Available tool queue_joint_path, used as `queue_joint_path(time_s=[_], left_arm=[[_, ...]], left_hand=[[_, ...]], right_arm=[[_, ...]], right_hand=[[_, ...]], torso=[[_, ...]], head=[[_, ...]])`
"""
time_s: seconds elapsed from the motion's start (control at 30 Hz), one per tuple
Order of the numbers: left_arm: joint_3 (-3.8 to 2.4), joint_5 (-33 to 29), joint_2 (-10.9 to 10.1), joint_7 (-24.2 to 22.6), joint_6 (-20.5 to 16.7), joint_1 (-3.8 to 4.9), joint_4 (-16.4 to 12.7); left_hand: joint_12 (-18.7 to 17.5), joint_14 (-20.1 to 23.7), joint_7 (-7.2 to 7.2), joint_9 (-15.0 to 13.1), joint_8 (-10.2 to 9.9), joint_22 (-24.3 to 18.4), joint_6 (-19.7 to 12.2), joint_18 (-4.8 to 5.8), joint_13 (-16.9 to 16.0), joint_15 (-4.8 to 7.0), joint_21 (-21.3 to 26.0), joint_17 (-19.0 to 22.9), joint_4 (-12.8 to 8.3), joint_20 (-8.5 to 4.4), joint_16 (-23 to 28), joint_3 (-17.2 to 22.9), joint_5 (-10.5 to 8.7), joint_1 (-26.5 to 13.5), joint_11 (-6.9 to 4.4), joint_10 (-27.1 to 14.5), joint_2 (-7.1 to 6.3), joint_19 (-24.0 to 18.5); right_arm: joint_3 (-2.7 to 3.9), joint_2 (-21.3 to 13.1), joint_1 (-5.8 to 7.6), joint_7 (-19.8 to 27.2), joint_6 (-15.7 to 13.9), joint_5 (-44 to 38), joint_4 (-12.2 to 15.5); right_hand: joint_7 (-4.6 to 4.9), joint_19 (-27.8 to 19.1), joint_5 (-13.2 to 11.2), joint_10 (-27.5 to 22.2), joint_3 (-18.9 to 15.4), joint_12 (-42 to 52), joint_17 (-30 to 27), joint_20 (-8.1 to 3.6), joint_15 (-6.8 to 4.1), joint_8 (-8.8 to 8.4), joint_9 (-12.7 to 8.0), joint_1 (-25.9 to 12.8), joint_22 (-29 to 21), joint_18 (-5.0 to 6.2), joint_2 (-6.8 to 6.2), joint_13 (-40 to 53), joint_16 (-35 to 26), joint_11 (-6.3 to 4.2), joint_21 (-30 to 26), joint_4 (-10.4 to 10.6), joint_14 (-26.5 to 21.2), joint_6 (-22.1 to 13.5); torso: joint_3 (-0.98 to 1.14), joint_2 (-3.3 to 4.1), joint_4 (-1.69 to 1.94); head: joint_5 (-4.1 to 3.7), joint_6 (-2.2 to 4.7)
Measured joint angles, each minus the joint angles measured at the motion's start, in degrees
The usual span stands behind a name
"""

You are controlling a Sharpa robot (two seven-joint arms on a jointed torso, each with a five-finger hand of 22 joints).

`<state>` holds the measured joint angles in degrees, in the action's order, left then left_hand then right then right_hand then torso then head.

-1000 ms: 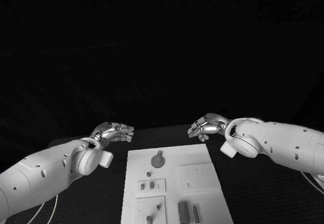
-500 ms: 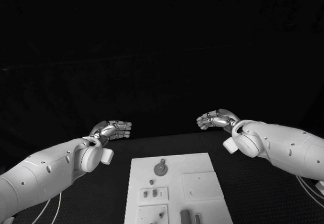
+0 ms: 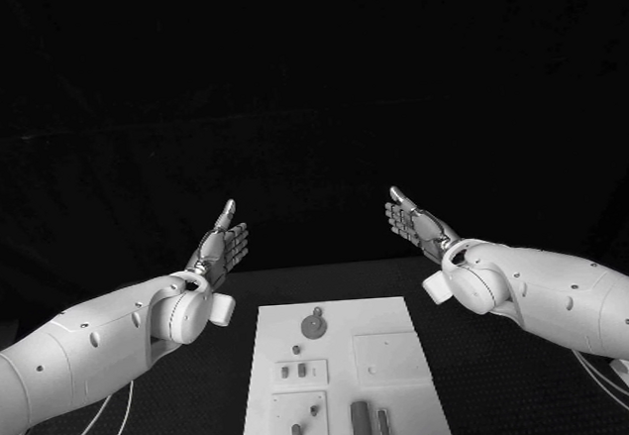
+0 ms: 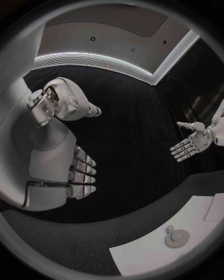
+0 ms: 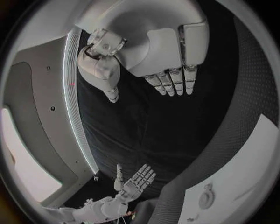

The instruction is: Assemble the parts on the task board

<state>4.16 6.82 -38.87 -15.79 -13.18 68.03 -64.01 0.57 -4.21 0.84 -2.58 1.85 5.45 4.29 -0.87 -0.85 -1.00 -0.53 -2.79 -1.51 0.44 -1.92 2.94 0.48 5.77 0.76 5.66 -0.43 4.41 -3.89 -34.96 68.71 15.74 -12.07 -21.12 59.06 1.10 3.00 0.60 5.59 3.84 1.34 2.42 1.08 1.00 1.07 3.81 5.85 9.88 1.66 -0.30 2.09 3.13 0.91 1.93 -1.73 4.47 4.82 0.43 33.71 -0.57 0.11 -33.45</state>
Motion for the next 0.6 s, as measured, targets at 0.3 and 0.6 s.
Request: queue_joint_path(time_s=[0.3, 0.6], left_arm=[[-2.56, -2.4, -3.5, -4.9, -12.5, -4.87, -15.7], [-3.98, -5.0, -5.6, -9.9, -24.4, -7.59, -24.8]], left_hand=[[-0.4, 4.0, -0.86, 2.5, -1.7, -5.3, -4.0, -0.02, 0.7, 1.00, 0.3, 2.7, 1.5, -0.45, 1.7, -2.7, -0.29, -5.4, -0.76, -5.4, 0.44, -4.2], [-0.4, 4.0, -0.86, 2.5, -1.7, -5.4, -4.0, -0.02, 0.8, 1.00, 0.3, 2.7, 1.5, -0.45, 1.7, -2.7, -0.29, -5.4, -0.76, -5.4, 0.45, -4.2]], right_arm=[[2.09, -5.1, -4.53, 4.3, -11.4, 7.4, 16.1], [3.57, -8.9, -7.85, 9.3, -23.9, 15.6, 28.2]], right_hand=[[-0.91, -2.1, -0.2, -4.3, -2.9, -0.8, -1.9, -0.99, -0.95, -0.61, -3.0, -4.3, -7.8, -0.86, 0.30, -1.7, -2.4, -0.77, -1.2, 1.4, -3.3, -3.5], [-1.10, -2.7, -0.2, -5.4, -3.6, -1.1, -2.4, -1.07, -0.97, -0.88, -3.8, -5.5, -9.8, -0.86, 0.29, -2.0, -2.9, -0.92, -1.7, 1.7, -4.2, -4.6]], torso=[[-0.37, -2.14, 0.51], [-0.42, -2.48, 0.57]], head=[[-0.10, -0.87], [-0.11, -0.92]])
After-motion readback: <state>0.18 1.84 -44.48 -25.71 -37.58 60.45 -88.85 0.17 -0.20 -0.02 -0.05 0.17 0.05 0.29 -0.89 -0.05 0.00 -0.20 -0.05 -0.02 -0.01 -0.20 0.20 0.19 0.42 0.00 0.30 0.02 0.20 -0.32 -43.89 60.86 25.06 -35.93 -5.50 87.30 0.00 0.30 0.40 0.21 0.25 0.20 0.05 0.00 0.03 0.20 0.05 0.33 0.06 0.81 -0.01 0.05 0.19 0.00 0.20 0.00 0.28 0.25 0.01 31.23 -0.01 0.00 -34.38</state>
